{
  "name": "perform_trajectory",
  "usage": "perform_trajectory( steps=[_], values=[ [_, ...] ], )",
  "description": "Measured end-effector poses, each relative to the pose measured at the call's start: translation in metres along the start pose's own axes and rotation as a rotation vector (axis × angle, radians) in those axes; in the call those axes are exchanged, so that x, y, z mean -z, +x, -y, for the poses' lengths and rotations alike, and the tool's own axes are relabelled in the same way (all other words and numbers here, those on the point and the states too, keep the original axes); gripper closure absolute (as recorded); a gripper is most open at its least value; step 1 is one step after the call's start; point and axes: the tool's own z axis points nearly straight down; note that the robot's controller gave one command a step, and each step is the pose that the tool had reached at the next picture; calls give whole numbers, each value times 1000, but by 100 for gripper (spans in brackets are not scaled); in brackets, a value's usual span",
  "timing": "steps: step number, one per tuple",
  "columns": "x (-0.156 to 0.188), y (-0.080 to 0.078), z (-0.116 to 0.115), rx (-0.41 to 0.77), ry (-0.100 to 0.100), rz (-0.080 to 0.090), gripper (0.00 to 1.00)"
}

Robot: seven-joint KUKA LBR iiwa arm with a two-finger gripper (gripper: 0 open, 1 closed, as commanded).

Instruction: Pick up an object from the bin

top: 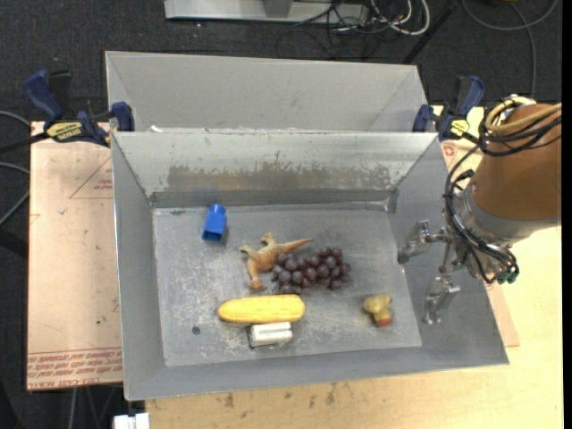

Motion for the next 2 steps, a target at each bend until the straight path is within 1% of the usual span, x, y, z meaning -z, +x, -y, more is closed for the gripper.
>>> perform_trajectory(
  steps=[1, 2],
  values=[
    [19, -1, -6, 111, 10, 21, 0],
    [-51, 5, -21, 86, 5, 12, 0]
  ],
)
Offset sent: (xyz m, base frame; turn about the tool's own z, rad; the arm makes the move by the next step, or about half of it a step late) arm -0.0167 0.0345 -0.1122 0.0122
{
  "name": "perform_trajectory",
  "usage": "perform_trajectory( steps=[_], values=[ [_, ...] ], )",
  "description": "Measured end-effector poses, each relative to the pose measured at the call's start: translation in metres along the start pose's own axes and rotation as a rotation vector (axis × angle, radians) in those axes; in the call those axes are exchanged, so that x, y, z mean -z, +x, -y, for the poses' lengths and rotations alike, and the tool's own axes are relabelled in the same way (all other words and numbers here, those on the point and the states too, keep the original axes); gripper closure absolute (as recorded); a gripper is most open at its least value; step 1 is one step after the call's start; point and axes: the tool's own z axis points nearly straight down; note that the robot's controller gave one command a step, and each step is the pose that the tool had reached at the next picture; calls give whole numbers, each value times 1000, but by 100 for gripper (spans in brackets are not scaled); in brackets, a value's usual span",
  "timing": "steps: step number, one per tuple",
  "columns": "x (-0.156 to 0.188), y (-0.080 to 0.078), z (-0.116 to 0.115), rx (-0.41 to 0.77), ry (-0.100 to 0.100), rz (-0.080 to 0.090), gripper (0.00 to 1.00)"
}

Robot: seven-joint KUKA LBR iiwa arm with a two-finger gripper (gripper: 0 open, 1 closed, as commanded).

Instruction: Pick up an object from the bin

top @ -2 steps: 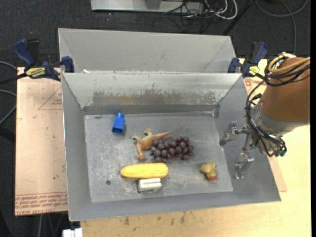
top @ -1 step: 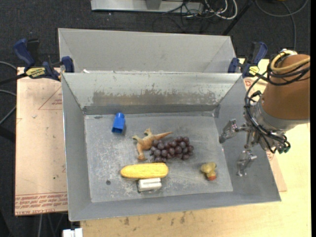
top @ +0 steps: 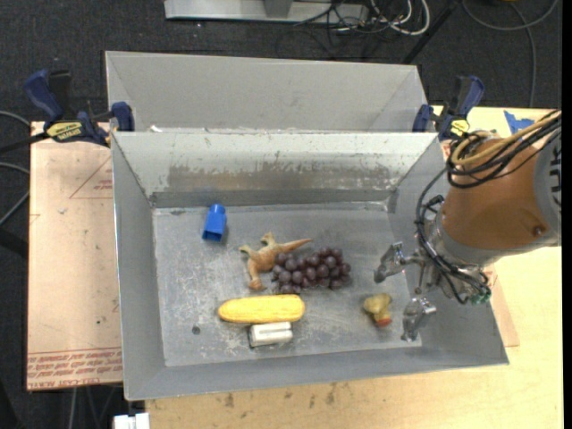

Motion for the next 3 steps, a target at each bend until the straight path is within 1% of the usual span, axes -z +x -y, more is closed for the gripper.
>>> perform_trajectory(
  steps=[1, 2, 3],
  values=[
    [-34, 9, 8, 422, -1, -1, 100],
    [-34, 9, 8, 423, -1, -1, 100],
    [91, -22, 21, 435, -2, -1, 100]
  ],
)
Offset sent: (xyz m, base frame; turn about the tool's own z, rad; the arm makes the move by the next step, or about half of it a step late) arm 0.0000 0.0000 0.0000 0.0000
